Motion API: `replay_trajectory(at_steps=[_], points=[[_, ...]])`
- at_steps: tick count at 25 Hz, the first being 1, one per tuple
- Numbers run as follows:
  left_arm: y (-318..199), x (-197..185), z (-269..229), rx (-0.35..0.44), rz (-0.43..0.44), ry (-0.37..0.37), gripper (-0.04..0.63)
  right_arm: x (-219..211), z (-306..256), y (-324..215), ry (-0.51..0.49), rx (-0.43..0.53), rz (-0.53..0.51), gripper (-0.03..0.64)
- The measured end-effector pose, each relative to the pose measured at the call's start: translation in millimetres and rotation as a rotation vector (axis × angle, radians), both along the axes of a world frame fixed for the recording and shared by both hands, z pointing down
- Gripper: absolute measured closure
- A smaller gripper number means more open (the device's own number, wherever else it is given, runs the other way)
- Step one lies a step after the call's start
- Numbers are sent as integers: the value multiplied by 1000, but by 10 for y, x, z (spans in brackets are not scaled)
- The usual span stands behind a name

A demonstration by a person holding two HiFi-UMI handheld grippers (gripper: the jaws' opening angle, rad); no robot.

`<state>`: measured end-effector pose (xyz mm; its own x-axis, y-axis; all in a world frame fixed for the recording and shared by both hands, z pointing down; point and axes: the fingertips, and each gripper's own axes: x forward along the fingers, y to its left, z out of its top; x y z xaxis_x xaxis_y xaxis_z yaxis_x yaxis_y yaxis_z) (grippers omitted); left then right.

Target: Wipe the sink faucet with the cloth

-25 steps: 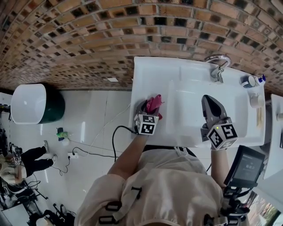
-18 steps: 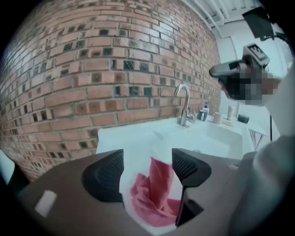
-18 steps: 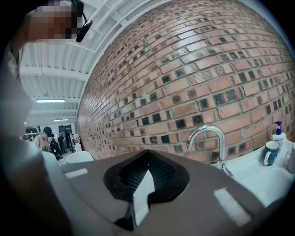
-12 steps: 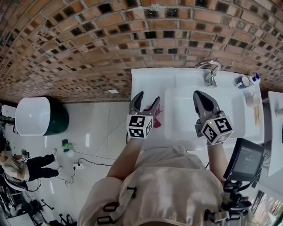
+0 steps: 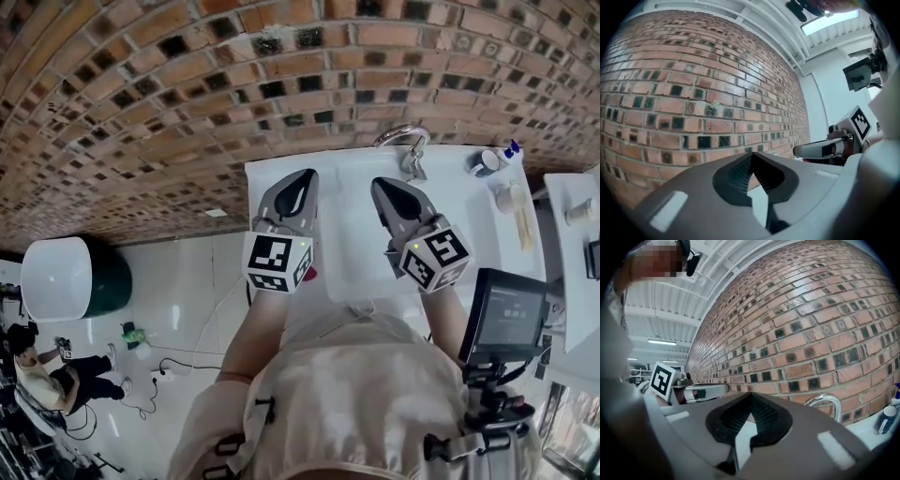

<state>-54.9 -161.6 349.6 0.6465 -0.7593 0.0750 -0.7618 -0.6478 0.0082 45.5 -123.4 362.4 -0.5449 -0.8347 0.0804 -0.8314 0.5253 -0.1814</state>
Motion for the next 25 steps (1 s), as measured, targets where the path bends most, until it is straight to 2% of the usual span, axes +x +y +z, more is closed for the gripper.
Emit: replay_trajectory(at_steps=[6, 17, 25], points=[[57, 39, -190, 2, 39, 8, 592, -184, -104, 73, 33, 58, -74, 627], [94, -121, 0, -47, 29, 64, 592, -302, -199, 136, 58, 87, -78, 629], [119, -119, 58, -60, 49, 59, 592, -348, -178, 181, 73, 89, -84, 628]])
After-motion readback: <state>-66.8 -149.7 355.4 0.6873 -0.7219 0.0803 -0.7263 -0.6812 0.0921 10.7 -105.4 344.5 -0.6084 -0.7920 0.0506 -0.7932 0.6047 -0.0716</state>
